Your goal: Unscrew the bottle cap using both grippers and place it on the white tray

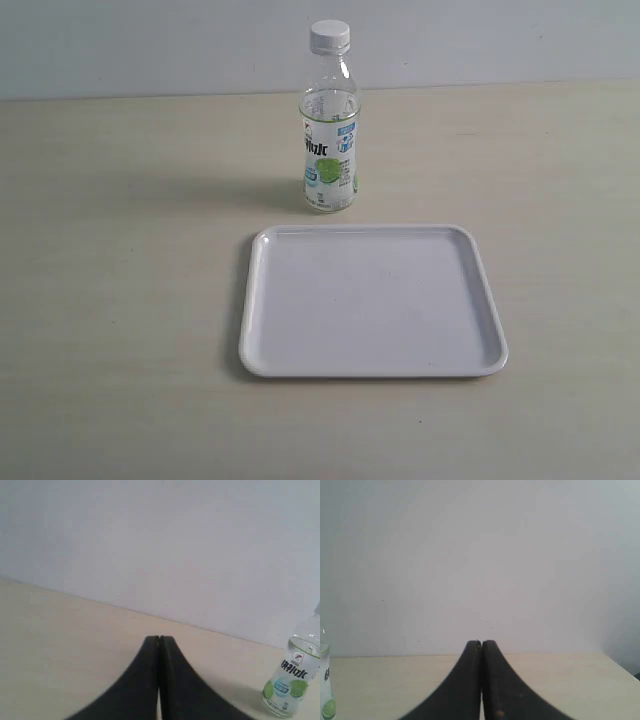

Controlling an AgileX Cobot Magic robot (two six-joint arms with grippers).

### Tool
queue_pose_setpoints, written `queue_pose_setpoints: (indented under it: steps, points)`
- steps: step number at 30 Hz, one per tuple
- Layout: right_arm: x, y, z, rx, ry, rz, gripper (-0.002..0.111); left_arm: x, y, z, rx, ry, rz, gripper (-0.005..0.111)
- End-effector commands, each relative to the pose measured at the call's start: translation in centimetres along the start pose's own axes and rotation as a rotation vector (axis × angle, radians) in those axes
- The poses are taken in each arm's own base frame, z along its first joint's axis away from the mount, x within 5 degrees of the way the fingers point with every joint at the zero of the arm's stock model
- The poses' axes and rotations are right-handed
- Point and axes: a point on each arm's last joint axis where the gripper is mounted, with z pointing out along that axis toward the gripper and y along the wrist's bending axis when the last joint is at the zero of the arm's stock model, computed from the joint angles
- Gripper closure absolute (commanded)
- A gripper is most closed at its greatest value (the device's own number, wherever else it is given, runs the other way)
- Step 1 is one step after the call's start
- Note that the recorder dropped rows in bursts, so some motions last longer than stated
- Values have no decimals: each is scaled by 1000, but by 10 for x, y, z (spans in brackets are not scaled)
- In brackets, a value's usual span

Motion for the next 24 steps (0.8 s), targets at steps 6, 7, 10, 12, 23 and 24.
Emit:
queue_pose_setpoints:
  steps: [6, 7, 10, 12, 23, 24]
  points:
    - [1, 0, 0, 4, -7, -4, 108, -20, -10, -3, 113, -219, 0, 107]
    - [1, 0, 0, 4, -7, -4, 108, -22, -11, -4, 123, -240, 0, 107]
    - [1, 0, 0, 4, -7, -4, 108, -28, -14, -6, 158, -312, 0, 107]
    - [1, 0, 0, 4, -7, -4, 108, -32, -16, -8, 180, -357, 0, 107]
    - [1, 0, 0, 4, -7, -4, 108, -43, -22, 5, 232, -365, -98, 107]
    - [1, 0, 0, 4, -7, -4, 108, -49, -24, 12, 241, -357, -117, 107]
